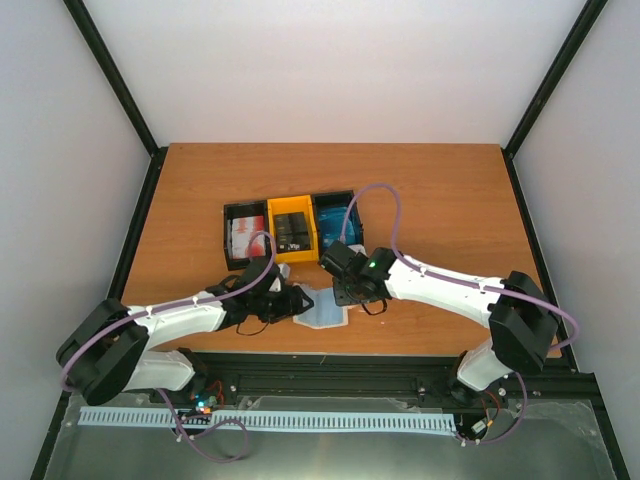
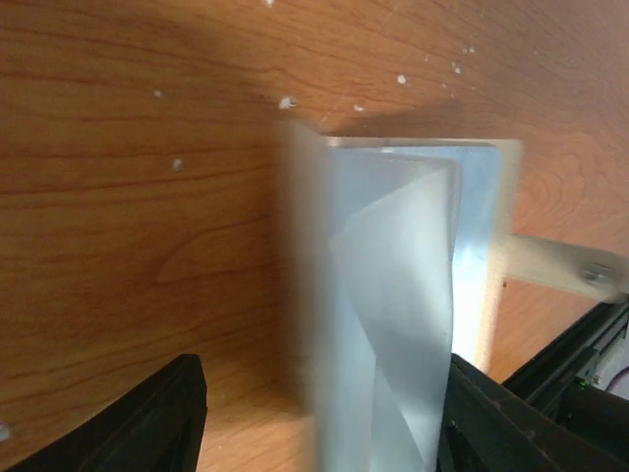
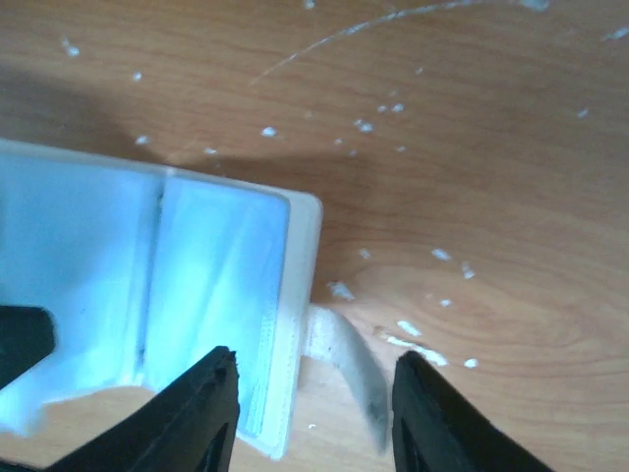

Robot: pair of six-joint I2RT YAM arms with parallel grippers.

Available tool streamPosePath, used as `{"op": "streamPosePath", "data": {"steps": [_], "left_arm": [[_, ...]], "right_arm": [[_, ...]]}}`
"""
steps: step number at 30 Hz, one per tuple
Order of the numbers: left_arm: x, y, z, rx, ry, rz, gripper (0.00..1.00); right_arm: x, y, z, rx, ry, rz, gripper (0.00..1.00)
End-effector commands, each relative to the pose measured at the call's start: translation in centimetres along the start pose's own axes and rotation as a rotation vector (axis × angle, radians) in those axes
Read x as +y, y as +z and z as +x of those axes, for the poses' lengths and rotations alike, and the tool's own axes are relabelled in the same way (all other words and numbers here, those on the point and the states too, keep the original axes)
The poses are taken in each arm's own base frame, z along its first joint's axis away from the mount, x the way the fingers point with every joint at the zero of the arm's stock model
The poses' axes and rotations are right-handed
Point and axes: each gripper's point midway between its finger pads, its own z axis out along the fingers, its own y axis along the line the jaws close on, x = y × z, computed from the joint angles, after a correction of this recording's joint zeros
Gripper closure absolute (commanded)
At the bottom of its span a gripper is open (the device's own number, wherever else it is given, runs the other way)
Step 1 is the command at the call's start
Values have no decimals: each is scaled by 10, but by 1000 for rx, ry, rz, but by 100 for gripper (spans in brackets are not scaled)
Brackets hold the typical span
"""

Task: Put the credit cards into the card holder
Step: Open the card holder at the center of the board.

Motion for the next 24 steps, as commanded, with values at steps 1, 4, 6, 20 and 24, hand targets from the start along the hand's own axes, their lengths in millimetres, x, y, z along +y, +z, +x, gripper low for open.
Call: {"op": "streamPosePath", "data": {"steps": [1, 4, 6, 20, 24], "left_arm": [[-2, -7, -14, -49, 24, -41, 37], [3, -8, -16, -53, 25, -76, 37], [8, -10, -16, -57, 21, -111, 37], [27, -21, -13, -79, -14, -198, 36], [27, -26, -14, -101, -38, -194, 34]], "right_arm": [[-13, -16, -18, -81, 32, 67, 53], [-2, -24, -26, -116, 18, 10, 52], [9, -23, -27, -108, -7, -43, 52], [95, 28, -20, 38, -126, -290, 65], [91, 52, -11, 86, -128, -192, 65]]}}
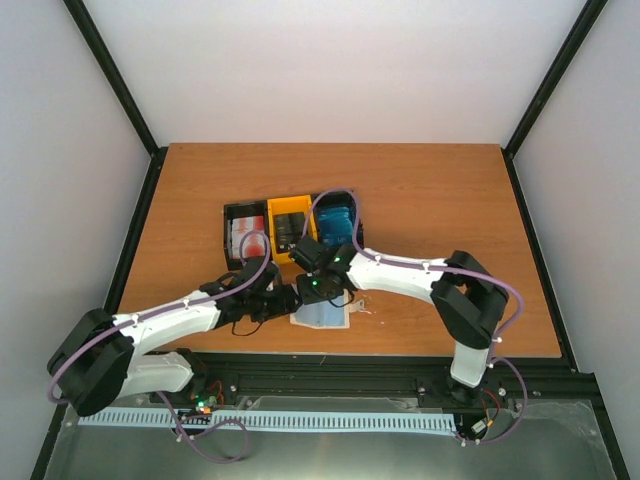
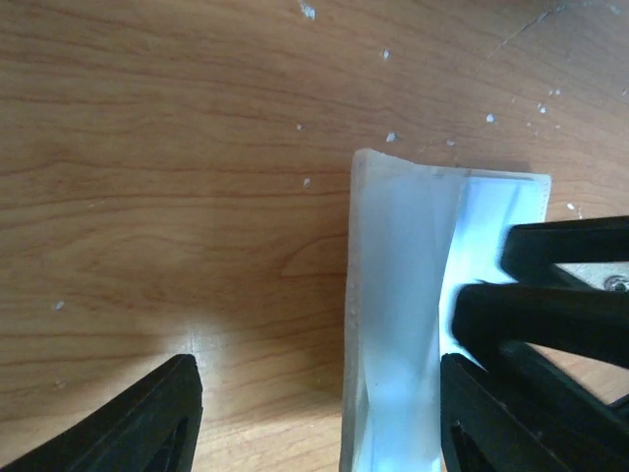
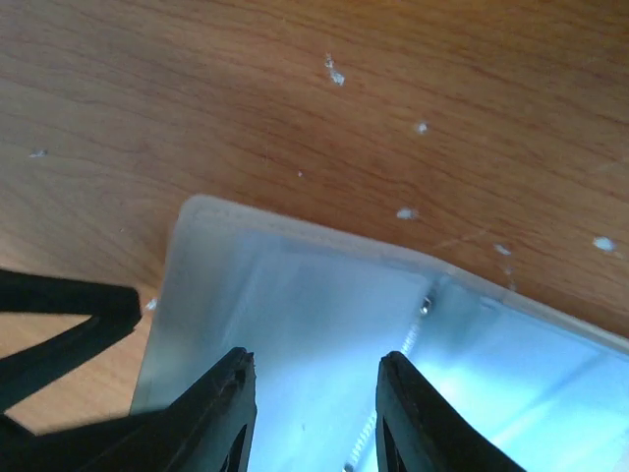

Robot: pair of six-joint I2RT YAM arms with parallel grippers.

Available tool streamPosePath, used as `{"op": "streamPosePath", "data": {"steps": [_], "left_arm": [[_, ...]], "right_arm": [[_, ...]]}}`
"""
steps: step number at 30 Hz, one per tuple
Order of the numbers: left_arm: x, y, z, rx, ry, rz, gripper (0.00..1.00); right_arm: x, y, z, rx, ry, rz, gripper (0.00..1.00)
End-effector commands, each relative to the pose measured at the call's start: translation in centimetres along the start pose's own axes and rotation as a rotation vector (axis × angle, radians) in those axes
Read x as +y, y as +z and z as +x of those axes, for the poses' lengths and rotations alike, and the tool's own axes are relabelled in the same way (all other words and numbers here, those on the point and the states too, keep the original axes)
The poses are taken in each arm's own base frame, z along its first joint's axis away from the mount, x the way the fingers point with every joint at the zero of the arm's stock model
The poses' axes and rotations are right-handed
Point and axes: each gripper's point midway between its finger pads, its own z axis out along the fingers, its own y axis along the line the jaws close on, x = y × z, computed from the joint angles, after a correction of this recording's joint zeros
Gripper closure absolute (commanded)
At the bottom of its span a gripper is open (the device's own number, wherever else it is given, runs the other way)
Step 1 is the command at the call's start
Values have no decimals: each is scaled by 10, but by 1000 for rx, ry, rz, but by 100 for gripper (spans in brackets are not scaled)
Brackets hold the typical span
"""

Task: Put the credit cards into the card holder
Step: Open the card holder at the center of the board.

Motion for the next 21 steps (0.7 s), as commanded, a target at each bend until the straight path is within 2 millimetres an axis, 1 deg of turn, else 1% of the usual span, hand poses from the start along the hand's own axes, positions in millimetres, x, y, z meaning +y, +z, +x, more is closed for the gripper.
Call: {"op": "streamPosePath", "data": {"steps": [1, 4, 8, 11, 14, 17, 21], "left_arm": [[3, -9, -7, -43, -44, -13, 33], [4, -16, -13, -80, -71, -17, 33], [8, -27, -22, -128, -126, -16, 33], [10, -35, -28, -162, -151, -4, 34], [2, -42, -31, -178, -135, 52, 37], [-4, -42, -25, -158, -123, 110, 42], [-9, -34, -11, -101, -121, 207, 45]], "right_arm": [[1, 17, 2, 23, -16, 61, 64], [-6, 27, 12, 43, -23, 115, 61], [-8, 39, 22, 75, -40, 127, 58], [-11, 46, 28, 98, -38, 140, 57], [-13, 50, 31, 113, -20, 149, 55], [-14, 51, 32, 118, -2, 152, 53], [-8, 48, 29, 101, 6, 119, 53]]}}
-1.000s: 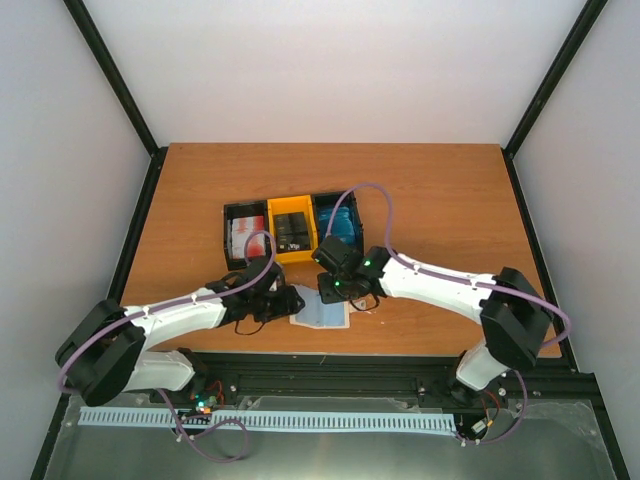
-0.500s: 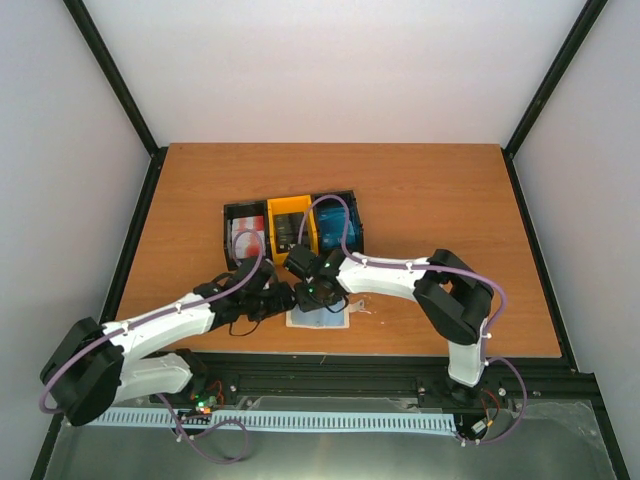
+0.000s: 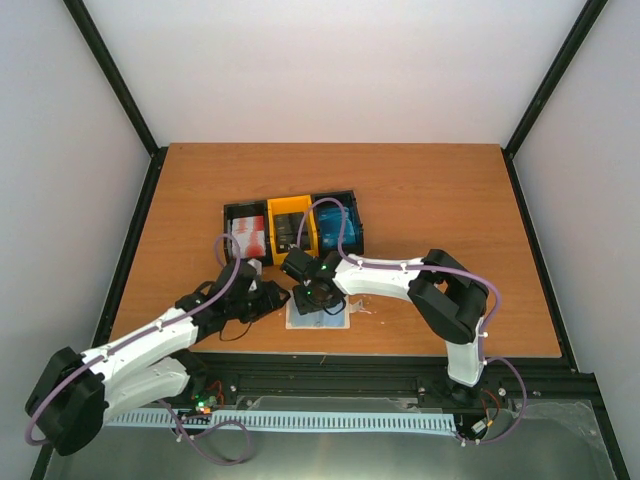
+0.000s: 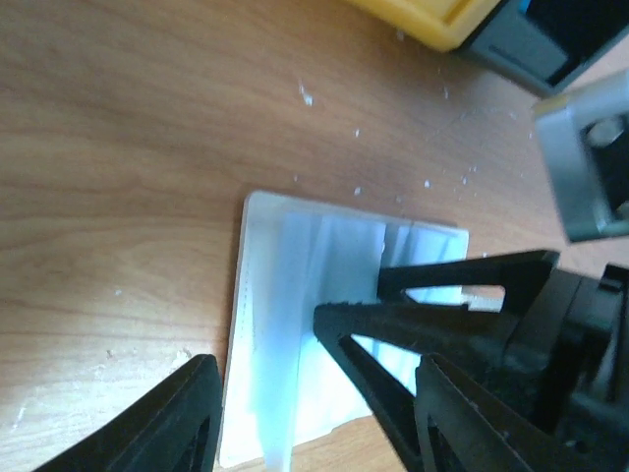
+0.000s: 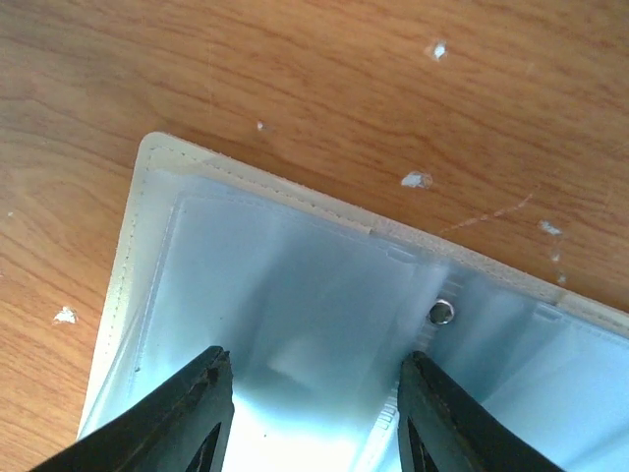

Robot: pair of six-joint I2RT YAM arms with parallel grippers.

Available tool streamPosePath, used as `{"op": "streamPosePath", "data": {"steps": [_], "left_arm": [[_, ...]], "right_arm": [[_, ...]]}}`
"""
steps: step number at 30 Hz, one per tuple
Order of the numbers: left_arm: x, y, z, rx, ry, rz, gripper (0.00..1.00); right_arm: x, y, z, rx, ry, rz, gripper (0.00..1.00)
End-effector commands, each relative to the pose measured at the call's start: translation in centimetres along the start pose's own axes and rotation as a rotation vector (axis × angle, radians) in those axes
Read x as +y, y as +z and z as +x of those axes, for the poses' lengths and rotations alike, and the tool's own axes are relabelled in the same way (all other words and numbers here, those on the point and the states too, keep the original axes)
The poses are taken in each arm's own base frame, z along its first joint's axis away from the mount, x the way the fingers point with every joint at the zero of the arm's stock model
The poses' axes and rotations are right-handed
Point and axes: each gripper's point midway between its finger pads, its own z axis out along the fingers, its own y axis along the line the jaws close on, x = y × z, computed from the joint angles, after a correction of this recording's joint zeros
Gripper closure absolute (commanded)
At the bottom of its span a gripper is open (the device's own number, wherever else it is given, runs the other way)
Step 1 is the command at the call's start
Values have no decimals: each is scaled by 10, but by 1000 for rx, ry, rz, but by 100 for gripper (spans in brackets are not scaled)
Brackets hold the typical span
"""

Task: Put the credit cards into the card holder
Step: Open the card holder at the center of the board.

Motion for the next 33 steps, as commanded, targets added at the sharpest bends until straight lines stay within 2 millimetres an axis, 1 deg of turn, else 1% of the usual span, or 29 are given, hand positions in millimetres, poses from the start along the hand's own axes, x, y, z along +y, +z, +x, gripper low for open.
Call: {"op": "streamPosePath", "data": {"steps": [1, 5, 8, 11, 13, 18, 24, 29, 33], "left_arm": [[-9, 5, 15, 66, -17, 119, 46], [-22, 8, 25, 119, 1, 219, 50], [-37, 7, 26, 134, 39, 294, 58], [-41, 6, 23, 120, 56, 311, 70], [-40, 6, 21, 109, 56, 305, 75], [-37, 7, 20, 95, 49, 294, 76], [-21, 20, 30, 142, 29, 250, 77], [-17, 29, 37, 187, 31, 244, 77], [-3, 39, 35, 186, 15, 152, 80]], "right_arm": [[-3, 8, 8, 21, 21, 12, 53], [2, -1, 4, -9, 29, -34, 56], [3, -4, 4, -9, 40, -52, 60], [4, -6, 3, -11, 48, -70, 64], [5, -8, 2, -14, 52, -83, 66], [11, -17, -3, -23, 67, -128, 69], [16, -29, -8, -32, 90, -192, 69], [13, -32, -7, -32, 99, -196, 69], [3, -30, -6, -37, 113, -158, 69]]}}
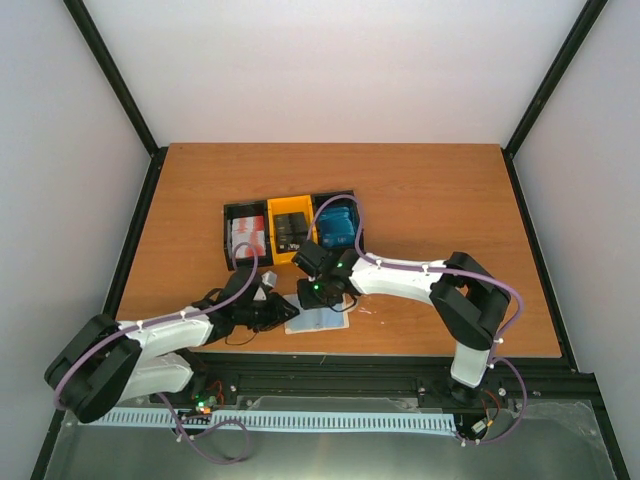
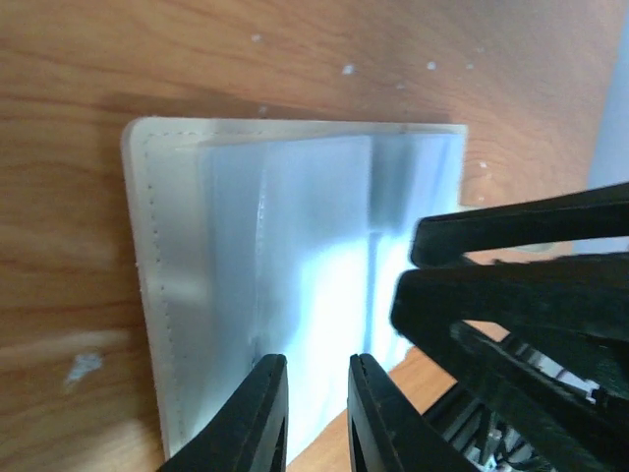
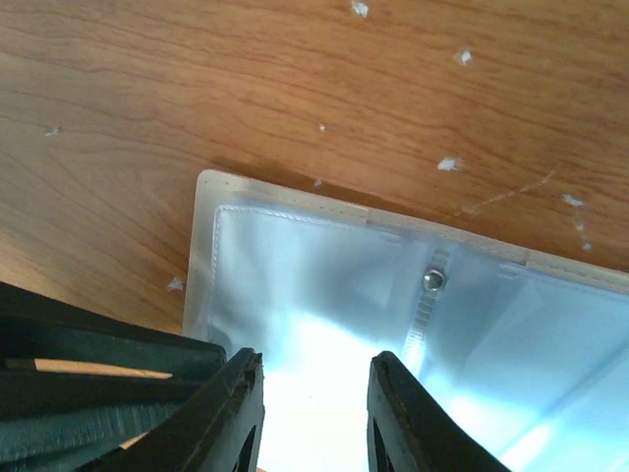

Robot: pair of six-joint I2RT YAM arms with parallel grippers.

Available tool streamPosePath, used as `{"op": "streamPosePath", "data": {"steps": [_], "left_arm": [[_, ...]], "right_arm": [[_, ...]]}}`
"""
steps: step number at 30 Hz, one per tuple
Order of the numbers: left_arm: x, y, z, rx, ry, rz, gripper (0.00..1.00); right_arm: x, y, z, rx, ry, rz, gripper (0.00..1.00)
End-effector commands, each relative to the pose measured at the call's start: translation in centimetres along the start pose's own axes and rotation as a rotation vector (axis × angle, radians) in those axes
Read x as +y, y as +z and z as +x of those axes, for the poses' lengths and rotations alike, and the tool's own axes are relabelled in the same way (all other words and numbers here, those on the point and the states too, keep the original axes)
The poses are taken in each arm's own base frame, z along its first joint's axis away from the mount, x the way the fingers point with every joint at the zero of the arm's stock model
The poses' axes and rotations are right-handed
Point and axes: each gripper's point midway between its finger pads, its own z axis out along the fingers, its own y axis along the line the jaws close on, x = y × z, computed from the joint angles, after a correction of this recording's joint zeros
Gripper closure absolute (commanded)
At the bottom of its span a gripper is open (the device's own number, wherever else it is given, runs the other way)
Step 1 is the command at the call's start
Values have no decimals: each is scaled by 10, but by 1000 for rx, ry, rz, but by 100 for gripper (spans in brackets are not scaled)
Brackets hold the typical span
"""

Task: Put the credit cards into the card holder
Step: Open the card holder at the center of the board.

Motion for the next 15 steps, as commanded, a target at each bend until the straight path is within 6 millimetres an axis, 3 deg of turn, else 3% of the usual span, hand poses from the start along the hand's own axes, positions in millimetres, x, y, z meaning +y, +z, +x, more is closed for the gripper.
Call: {"op": "streamPosePath", "data": {"steps": [1, 9, 15], "left_arm": [[3, 4, -12, -29, 5, -51, 80], [16, 3, -16, -48, 0, -133, 70], [17, 5, -18, -41, 3, -160, 67]], "right_arm": [[-10, -5, 0, -17, 22, 27, 69], [-20, -4, 0, -22, 33, 60, 68], [-48, -13, -3, -50, 91, 193, 68]]}}
